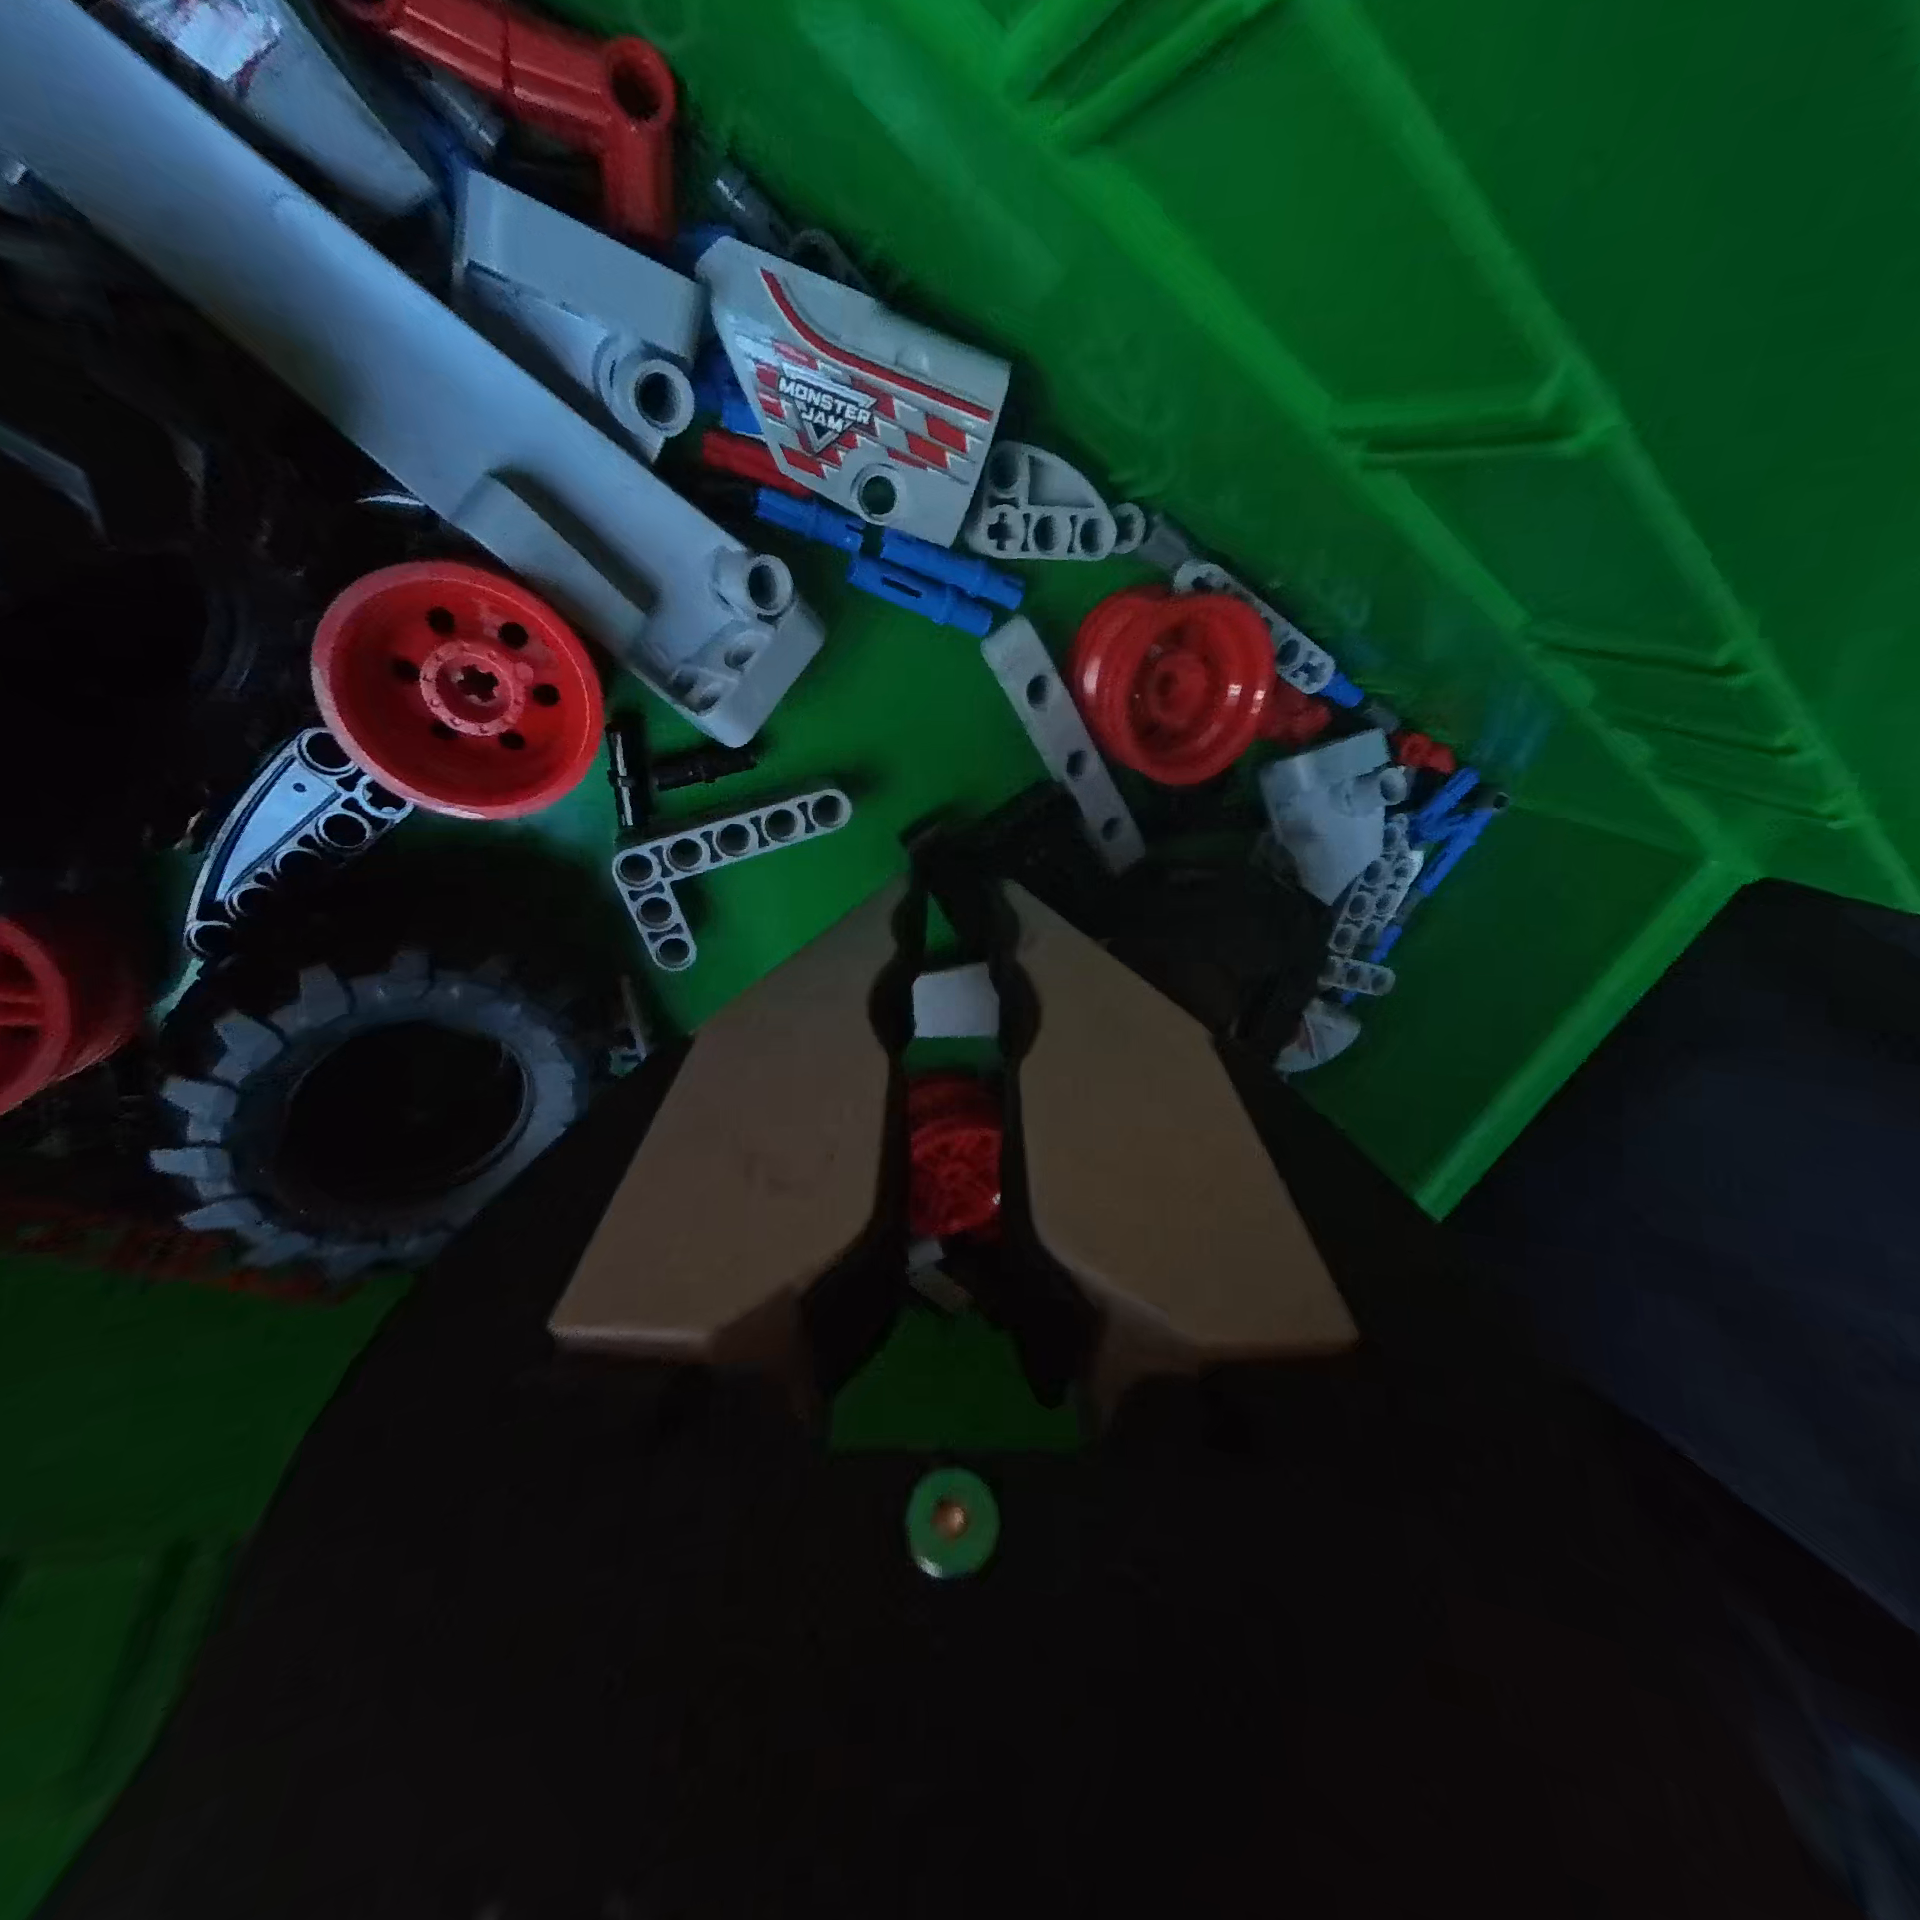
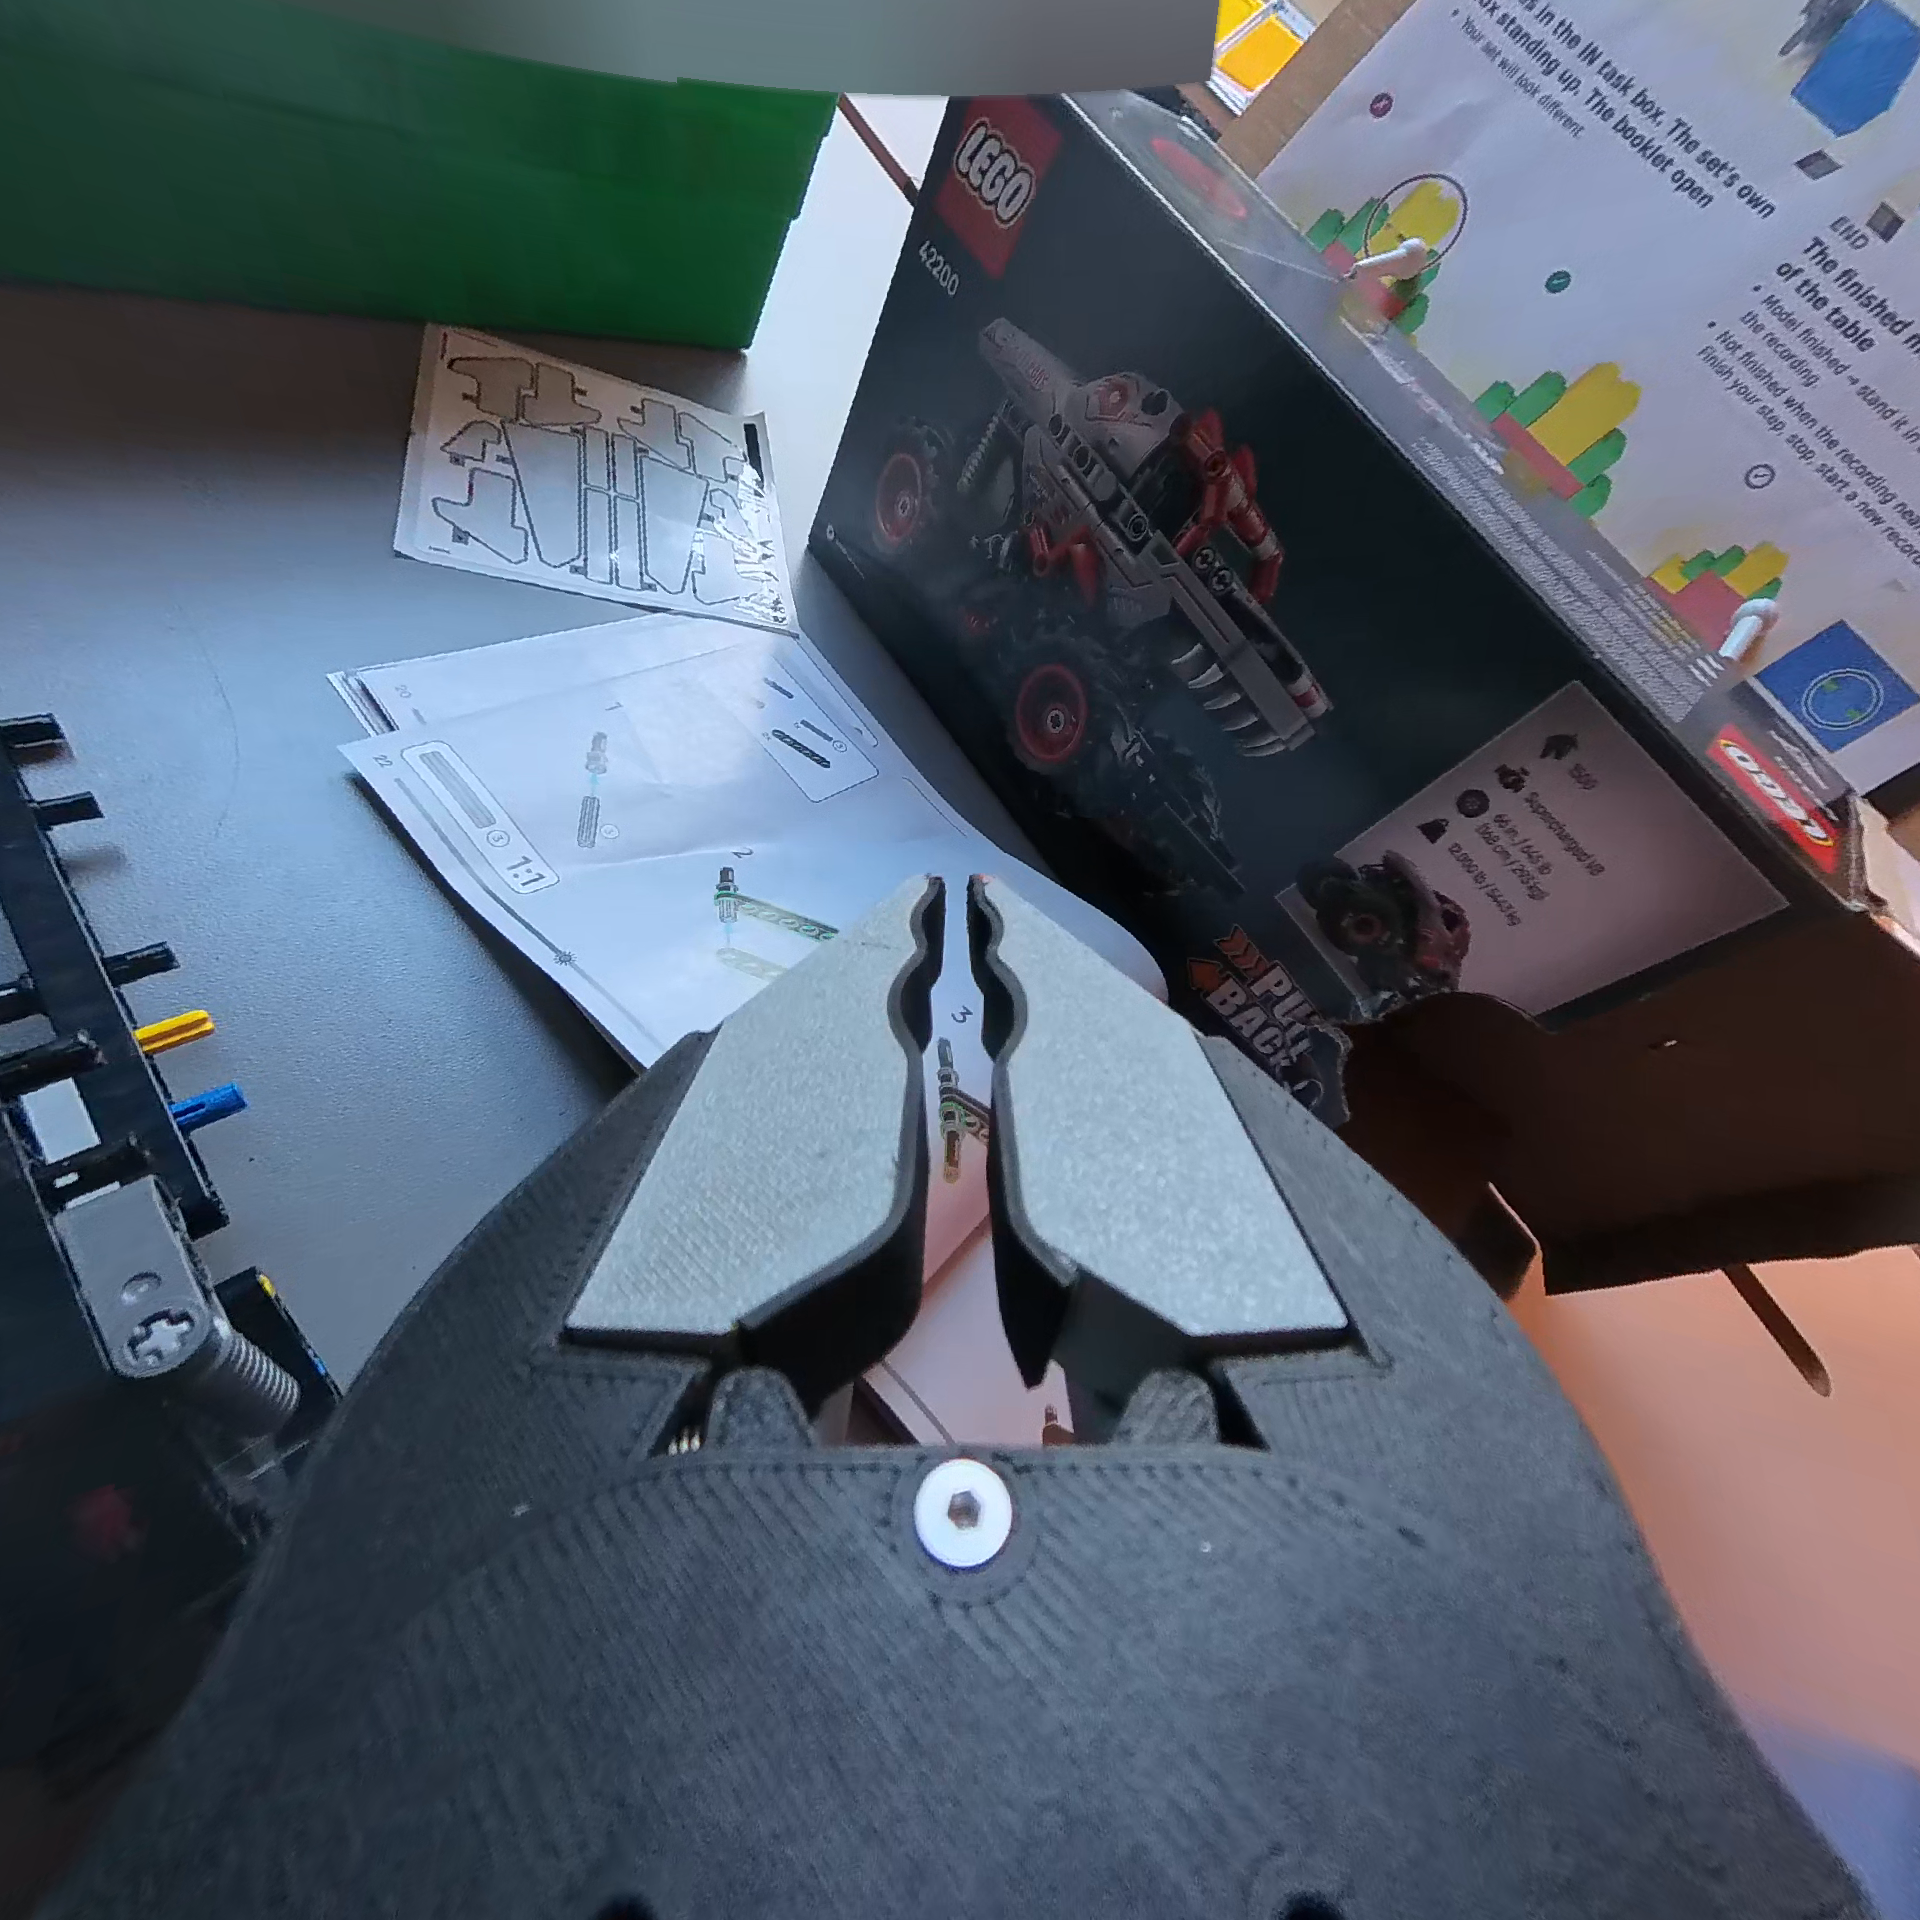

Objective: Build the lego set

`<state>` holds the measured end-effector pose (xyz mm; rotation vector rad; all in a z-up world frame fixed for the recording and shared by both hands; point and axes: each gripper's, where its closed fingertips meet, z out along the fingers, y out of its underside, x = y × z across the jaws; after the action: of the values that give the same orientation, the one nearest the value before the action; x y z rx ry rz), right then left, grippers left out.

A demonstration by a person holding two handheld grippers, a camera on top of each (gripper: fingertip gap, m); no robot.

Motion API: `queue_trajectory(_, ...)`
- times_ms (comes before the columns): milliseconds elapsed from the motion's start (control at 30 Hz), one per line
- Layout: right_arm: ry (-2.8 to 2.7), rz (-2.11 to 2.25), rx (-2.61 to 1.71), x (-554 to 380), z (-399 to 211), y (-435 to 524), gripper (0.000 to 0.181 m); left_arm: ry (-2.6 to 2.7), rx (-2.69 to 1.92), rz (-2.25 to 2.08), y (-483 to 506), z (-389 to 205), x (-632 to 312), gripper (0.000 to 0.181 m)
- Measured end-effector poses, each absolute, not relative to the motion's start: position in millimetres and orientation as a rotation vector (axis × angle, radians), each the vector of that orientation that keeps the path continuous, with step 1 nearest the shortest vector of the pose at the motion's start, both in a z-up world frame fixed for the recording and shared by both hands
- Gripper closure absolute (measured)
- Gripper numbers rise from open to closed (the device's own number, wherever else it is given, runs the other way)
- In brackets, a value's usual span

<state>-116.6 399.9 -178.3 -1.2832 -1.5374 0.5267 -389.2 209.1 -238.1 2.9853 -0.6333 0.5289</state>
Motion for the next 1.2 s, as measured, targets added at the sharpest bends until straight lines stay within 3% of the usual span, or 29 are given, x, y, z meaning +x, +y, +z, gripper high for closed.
queue_trajectory(200,-1.535,0.526,-1.285,-116,-178,401,0.18,-0.68,2.979,0.514,205,-236,-384,0.163)
queue_trajectory(267,-1.537,0.524,-1.284,-116,-179,400,0.18,-0.693,2.993,0.446,207,-239,-387,0.171)
queue_trajectory(567,-1.539,0.517,-1.276,-116,-177,399,0.181,-0.697,3.006,0.447,209,-239,-386,0.172)
queue_trajectory(667,-1.54,0.517,-1.272,-117,-177,399,0.181,-0.737,3.012,0.341,209,-240,-388,0.172)
queue_trajectory(767,-1.548,0.516,-1.27,-117,-178,397,0.18,-0.794,3.045,-0.102,223,-242,-423,0.167)
queue_trajectory(1067,-1.553,0.516,-1.266,-117,-178,396,0.181,-0.787,3.093,0.406,234,-239,-395,0.174)
queue_trajectory(1200,-1.554,0.517,-1.27,-117,-179,397,0.181,-0.768,3.062,0.427,226,-239,-396,0.167)
